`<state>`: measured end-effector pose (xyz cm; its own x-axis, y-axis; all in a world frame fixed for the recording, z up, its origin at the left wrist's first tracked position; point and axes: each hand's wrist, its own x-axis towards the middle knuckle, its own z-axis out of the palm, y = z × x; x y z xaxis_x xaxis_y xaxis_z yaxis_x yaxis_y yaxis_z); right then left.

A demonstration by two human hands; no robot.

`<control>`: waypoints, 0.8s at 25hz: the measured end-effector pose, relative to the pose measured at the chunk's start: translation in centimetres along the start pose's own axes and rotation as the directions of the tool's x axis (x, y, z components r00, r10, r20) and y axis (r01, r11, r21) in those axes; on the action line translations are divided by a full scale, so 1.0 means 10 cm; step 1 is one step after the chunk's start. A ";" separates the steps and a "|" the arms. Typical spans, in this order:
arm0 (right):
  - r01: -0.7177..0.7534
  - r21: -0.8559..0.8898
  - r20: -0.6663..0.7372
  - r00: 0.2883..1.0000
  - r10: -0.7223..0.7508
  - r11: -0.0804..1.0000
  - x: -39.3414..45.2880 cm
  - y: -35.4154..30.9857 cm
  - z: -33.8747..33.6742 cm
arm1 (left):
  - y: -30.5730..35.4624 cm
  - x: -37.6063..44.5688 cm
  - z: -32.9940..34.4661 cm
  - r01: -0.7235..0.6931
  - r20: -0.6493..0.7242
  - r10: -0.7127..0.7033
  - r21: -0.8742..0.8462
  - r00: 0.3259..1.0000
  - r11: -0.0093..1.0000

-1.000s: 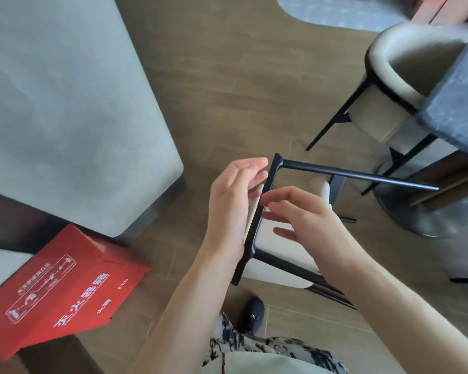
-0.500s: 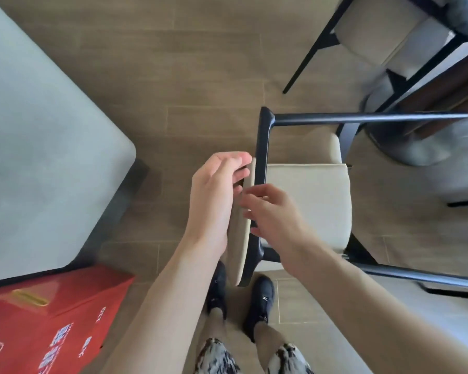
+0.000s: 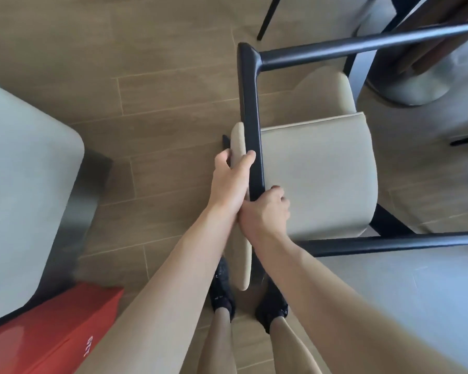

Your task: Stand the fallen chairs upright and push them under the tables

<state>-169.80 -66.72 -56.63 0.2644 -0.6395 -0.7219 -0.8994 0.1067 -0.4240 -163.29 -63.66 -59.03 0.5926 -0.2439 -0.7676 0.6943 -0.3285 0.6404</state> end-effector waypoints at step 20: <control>0.215 -0.581 -0.192 0.901 -0.389 0.785 0.21 0.28 0.34 | -0.17 0.55 0.08 0.309 0.115 -0.291 -0.206 0.950 0.928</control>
<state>-170.62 -65.17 -61.19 0.5213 -0.7641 -0.3801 -0.8514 -0.4963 -0.1699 -161.52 -65.14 -64.31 0.3139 -0.2414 -0.9183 0.9121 -0.1921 0.3622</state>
